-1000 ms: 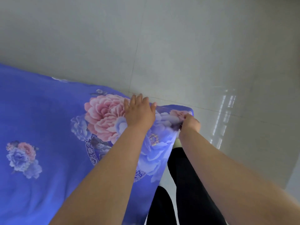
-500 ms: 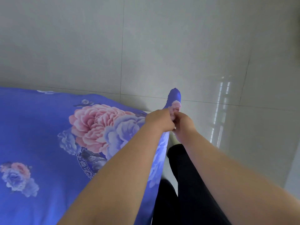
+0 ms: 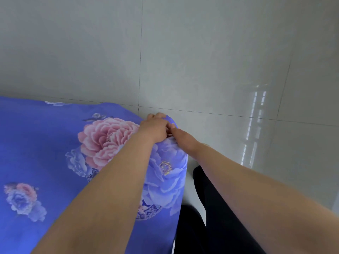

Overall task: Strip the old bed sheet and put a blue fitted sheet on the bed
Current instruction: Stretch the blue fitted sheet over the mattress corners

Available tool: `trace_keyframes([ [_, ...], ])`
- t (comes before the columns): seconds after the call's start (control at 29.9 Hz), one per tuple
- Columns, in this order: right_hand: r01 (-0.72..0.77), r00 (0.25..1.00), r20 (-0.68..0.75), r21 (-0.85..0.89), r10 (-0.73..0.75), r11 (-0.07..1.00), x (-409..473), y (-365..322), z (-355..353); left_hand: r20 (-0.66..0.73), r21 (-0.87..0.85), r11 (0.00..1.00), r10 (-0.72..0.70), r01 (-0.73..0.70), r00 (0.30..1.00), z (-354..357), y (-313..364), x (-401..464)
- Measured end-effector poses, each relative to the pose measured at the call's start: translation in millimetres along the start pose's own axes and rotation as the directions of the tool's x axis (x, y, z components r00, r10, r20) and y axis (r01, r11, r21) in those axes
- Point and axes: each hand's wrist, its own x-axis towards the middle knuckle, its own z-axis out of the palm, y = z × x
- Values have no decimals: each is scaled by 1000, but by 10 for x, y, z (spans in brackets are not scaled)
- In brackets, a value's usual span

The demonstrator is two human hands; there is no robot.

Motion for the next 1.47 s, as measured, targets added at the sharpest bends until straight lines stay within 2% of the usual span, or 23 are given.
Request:
trace_keyframes([
  [0.07,-36,999,18,-108,38,993,-5,-16,-14,108,82,996,17,-26,994,-33,23,11],
  [0.13,-61,998,24,-152,66,987,-35,-33,-16,198,87,996,10,-28,980,-48,51,-32],
  [0.33,-60,995,71,-141,71,988,-257,-190,-49,283,0,1000,2,-2,959,-137,23,-257],
  [0.4,-84,986,132,-111,98,990,-347,-194,-4,338,56,998,-45,27,940,-184,-7,-341],
  [0.5,-218,942,252,-48,223,975,-523,-120,195,448,229,973,-143,41,883,-218,-12,-561],
  [0.63,-168,949,265,-27,169,985,-646,68,413,518,314,949,-189,21,834,-228,-2,-764],
  [0.7,-234,950,236,95,206,968,-695,171,467,525,318,947,-214,44,824,-266,-21,-813],
  [0.77,-322,923,311,304,226,896,-769,281,524,561,263,959,-238,101,793,-300,-67,-840],
  [0.84,-361,901,388,423,194,831,-813,371,591,585,196,961,-274,195,764,-332,-117,-878],
  [0.87,-371,897,402,455,184,810,-802,407,594,557,161,961,-276,224,784,-333,-142,-893],
  [0.9,-372,908,369,492,199,788,-802,414,588,478,144,964,-265,223,838,-321,-171,-879],
  [0.97,-331,937,296,582,186,742,-762,434,490,181,123,975,-206,186,962,-273,-231,-844],
  [1.0,-304,952,231,631,201,713,-743,440,426,28,93,982,-166,163,986,-246,-253,-828],
  [1.07,-235,960,36,640,277,731,-690,478,282,-231,47,994,-89,102,969,-157,-313,-805],
  [1.14,-227,937,-99,556,334,800,-693,448,196,-420,5,998,-55,64,906,-16,-358,-827],
  [1.24,-208,873,-351,360,338,909,-652,447,155,-583,-91,994,-105,63,806,311,-362,-962],
  [1.27,-138,833,-478,306,277,942,-659,442,171,-624,-117,991,-128,70,771,420,-344,-1023],
  [1.3,-55,770,-619,178,155,982,-713,420,198,-669,-138,987,-151,77,728,514,-318,-1088],
  [1.34,10,701,-711,-51,-44,999,-790,396,222,-700,-164,983,-178,87,691,596,-285,-1155],
  [1.37,75,634,-707,-346,-313,935,-887,344,256,-704,-200,975,-214,99,677,651,-247,-1226],
  [1.4,131,603,-580,-605,-547,786,-972,286,299,-685,-250,962,-257,111,681,673,-205,-1297],
  [1.44,154,608,-383,-803,-696,576,-974,279,324,-646,-314,942,-303,118,701,679,-170,-1347],
  [1.47,150,672,-212,-900,-709,410,-969,236,351,-607,-378,919,-336,111,720,674,-146,-1400],
])
